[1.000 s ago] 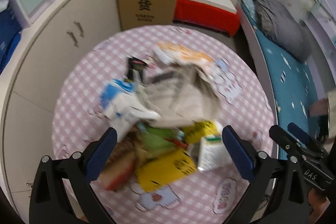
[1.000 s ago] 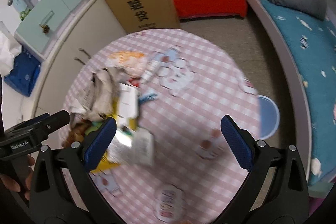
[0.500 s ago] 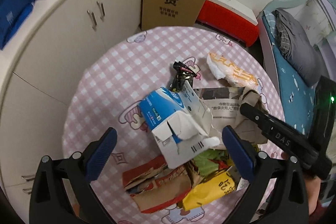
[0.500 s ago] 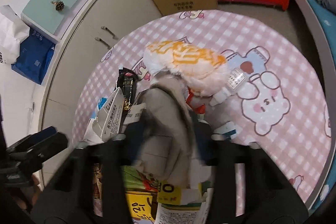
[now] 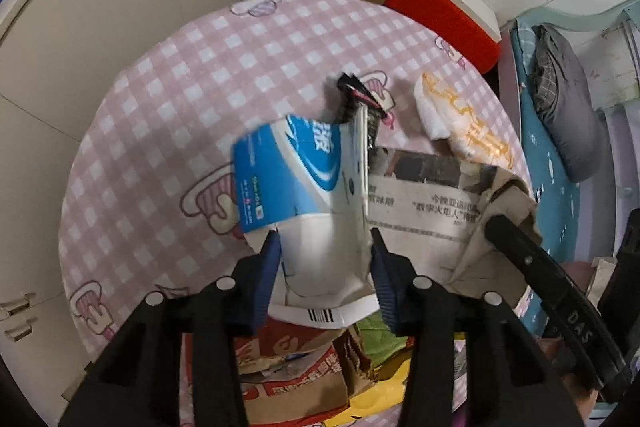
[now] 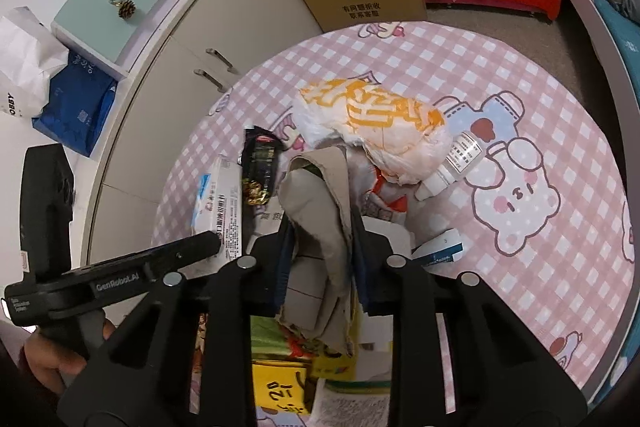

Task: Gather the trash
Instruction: 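Grasp the blue-white tissue box with the left tool while the right tool grasps the beige paper item, then carry the tissue box and beige paper item over the light-blue bucket with both tools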

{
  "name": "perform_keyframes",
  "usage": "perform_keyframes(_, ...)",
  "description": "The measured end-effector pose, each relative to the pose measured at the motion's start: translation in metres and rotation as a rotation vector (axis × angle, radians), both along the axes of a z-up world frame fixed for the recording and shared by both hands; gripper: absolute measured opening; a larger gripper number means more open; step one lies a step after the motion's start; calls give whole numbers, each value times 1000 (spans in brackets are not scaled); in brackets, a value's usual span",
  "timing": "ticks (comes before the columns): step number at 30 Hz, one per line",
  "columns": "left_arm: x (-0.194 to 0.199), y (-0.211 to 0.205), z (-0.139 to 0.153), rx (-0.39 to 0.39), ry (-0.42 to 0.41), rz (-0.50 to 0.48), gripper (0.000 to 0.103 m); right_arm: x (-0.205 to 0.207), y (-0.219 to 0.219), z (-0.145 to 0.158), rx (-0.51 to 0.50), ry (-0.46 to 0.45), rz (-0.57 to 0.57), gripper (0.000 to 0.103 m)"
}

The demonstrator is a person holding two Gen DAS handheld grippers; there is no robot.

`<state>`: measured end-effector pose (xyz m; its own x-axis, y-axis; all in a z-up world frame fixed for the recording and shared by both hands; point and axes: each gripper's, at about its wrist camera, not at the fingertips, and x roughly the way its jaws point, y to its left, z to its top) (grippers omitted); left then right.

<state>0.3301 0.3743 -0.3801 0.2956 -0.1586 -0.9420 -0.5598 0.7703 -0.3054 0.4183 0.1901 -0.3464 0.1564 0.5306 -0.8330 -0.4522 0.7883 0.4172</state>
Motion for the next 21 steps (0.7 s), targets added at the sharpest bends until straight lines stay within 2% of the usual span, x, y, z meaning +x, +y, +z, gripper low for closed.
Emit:
perform_keyframes(4, -2, -4, 17, 20, -32, 4, 41, -6, -3, 14, 27, 5, -4, 24)
perform_keyframes(11, -19, -16, 88, 93, -151, 21, 41, -15, -22, 64, 113, -35, -25, 23)
perform_keyframes(16, -6, -53, 132, 120, -238, -36, 41, -13, -71, 111, 169, -124, -89, 23)
perform_keyframes(21, 38, -131, 153, 110, -289, -161, 41, 1, -158, 134, 156, -192, -188, 24)
